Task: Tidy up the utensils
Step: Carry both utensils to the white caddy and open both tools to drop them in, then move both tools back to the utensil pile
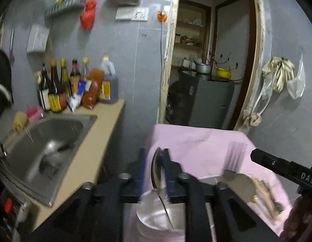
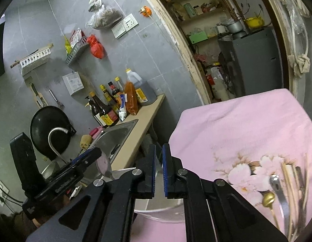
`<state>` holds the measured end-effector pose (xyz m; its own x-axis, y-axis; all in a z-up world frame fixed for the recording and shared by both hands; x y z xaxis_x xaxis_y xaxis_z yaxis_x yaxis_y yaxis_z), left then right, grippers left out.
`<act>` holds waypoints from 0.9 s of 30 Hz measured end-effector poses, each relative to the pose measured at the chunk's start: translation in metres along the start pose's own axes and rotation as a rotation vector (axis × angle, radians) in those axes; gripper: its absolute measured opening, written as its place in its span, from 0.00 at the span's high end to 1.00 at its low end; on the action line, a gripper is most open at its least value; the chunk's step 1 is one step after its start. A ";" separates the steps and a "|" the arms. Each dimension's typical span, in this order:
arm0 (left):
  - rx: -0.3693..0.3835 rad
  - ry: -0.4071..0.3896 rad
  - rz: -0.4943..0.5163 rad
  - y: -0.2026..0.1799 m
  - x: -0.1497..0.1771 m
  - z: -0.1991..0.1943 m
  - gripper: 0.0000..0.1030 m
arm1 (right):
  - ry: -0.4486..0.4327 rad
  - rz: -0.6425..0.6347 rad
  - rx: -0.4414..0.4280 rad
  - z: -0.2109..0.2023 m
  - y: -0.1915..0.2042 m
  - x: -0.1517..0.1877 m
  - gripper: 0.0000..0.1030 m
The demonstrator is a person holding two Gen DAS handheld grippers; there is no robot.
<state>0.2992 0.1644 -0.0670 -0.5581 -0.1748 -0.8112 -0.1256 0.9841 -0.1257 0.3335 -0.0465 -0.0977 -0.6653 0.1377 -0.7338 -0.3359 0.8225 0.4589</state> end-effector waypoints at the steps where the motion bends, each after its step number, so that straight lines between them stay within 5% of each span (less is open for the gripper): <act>1: 0.016 0.000 -0.022 0.001 0.000 -0.004 0.67 | -0.011 0.002 0.008 -0.006 -0.001 -0.002 0.85; 3: 0.030 -0.003 -0.045 0.001 -0.001 -0.011 0.59 | -0.046 0.012 0.032 -0.023 -0.006 -0.006 0.65; 7: 0.057 0.003 -0.058 -0.008 -0.004 -0.020 0.48 | -0.113 -0.005 0.093 -0.054 -0.013 -0.017 0.59; 15: 0.127 -0.064 -0.060 -0.049 -0.020 -0.041 0.21 | -0.262 -0.067 0.277 -0.129 -0.032 -0.043 0.23; 21: 0.157 -0.145 -0.037 -0.088 -0.028 -0.052 0.05 | -0.306 -0.108 0.412 -0.168 -0.055 -0.051 0.08; 27: 0.169 -0.186 0.037 -0.132 -0.026 -0.055 0.03 | -0.315 -0.109 0.465 -0.196 -0.077 -0.054 0.07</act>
<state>0.2851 0.0374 0.0021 -0.3971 -0.1455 -0.9062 0.0395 0.9837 -0.1753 0.2651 -0.2254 0.0045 -0.3880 0.1376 -0.9113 -0.0156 0.9877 0.1558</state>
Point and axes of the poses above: each gripper's, at about its wrist camera, not at the fingertips, and z roughly the way its jaws point, y to its left, x to its underside, the point moved 3 cm from there along z, roughly the way its jaws point, and after that the axes turned 5 degrees about y, right-handed, at the moved point
